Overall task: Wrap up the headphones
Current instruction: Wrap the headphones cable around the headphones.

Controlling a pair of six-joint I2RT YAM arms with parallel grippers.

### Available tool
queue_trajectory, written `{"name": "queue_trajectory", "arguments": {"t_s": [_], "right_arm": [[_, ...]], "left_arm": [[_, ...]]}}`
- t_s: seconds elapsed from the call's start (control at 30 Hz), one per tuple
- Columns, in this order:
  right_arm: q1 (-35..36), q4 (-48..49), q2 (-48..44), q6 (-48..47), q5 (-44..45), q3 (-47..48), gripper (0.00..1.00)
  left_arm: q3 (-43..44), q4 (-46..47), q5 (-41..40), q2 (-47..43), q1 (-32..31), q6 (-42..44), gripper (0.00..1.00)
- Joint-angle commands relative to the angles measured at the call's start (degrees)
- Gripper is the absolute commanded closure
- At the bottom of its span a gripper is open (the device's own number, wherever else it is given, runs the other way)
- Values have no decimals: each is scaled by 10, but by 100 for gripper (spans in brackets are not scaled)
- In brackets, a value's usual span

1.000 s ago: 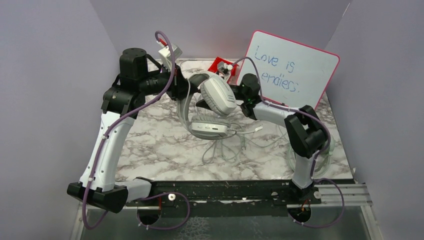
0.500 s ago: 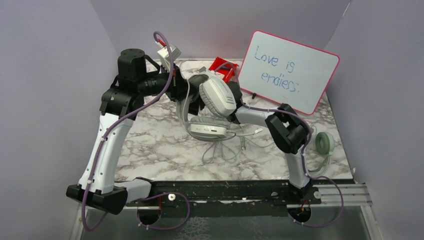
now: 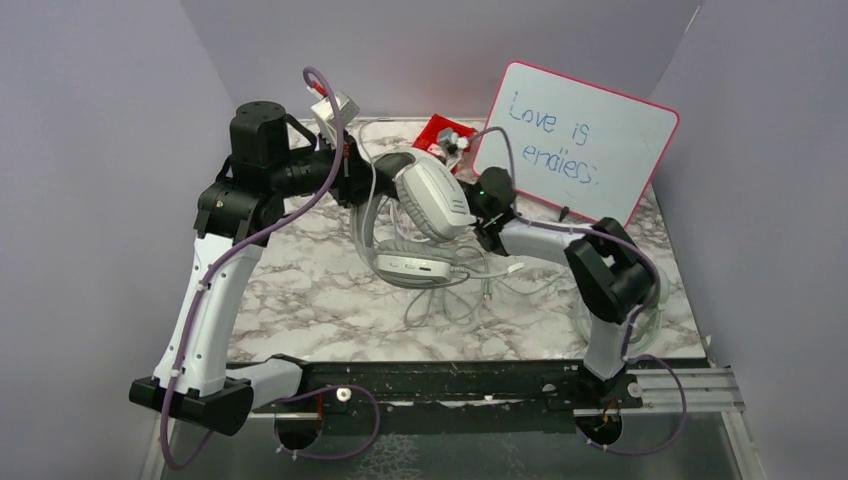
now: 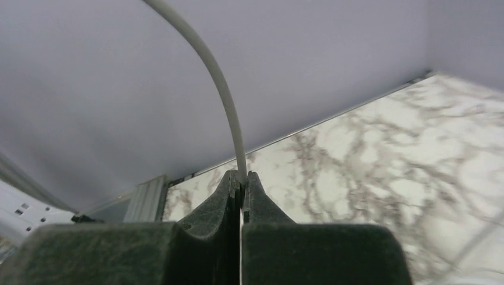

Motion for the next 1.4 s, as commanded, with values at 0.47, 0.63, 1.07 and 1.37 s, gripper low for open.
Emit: {"name": "queue_trajectory", "arguments": {"t_s": [0.47, 0.63, 1.07, 1.37], "right_arm": [[-174, -308, -324, -120, 80, -17, 100], [-191, -397, -291, -130, 67, 41, 100], [-188, -321, -192, -53, -24, -10, 100], [-126, -255, -145, 15, -99, -34, 93]], "left_arm": [[-35, -66, -164, -8, -13, 49, 100], [-36, -58, -126, -18, -16, 52, 100], [5, 5, -75, -30, -17, -11, 100], [22, 166, -123, -15, -17, -170, 100]]}}
